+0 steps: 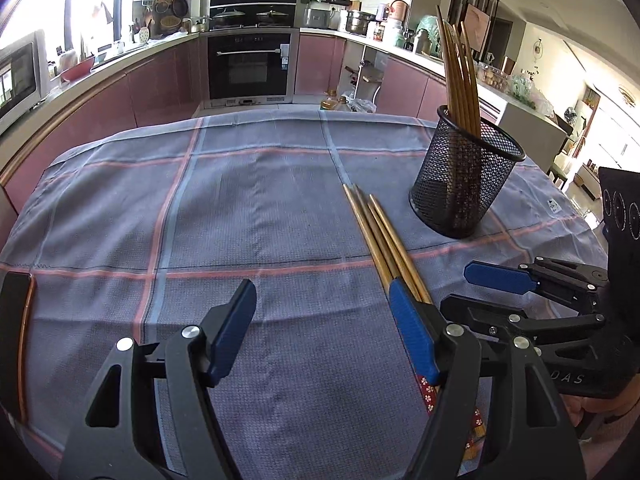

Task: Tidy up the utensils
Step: 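Move both grippers back to the loose chopsticks on the cloth, then close the left gripper on one chopstick while the right gripper grasps another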

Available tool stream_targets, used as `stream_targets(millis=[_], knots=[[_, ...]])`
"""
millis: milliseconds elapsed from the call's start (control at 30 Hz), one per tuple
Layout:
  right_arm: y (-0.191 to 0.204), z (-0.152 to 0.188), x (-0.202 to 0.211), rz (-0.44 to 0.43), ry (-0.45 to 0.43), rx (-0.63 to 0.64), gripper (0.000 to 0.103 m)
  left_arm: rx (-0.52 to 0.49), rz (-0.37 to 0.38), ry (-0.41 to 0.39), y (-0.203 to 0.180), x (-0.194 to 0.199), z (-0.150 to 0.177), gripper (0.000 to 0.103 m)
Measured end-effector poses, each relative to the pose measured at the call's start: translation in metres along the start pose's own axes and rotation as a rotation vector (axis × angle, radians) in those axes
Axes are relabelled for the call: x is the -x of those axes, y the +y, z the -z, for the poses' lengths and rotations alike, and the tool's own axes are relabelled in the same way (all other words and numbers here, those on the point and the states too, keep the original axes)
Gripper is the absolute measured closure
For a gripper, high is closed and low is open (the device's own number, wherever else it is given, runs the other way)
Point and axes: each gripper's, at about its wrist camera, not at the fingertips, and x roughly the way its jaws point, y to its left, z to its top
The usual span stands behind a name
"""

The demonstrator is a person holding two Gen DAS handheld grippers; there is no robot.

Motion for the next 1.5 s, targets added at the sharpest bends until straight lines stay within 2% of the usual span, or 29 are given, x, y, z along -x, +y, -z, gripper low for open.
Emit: stream_targets(millis=[333,500,833,1033,1233,1500], knots=[[0.007,0.003,-0.012,0.044,0.015,0.036,0.06,-0.016,0.006,0.026,-0.007,-0.008,0.002,0.035],[0.004,0.003,-0.011,0.056,0.026,0.032,0.065,-0.031,0.008,0.041,-0.01,-0.011,0.001,0.035],[-0.005,0.006,-0.003,0.068,0.034,0.017,0.065,-0.051,0.032,0.074,-0.016,-0.022,-0.001,0.035],[-0.008,0.007,-0.002,0.068,0.036,0.015,0.065,-0.072,0.028,0.102,-0.023,-0.031,-0.003,0.044],[-0.008,0.008,-0.002,0.068,0.037,0.018,0.065,-0.08,0.032,0.105,-0.027,-0.035,-0.004,0.044],[-0.007,0.007,-0.004,0.079,0.037,0.027,0.067,-0.087,0.014,0.098,-0.027,-0.034,-0.003,0.051]])
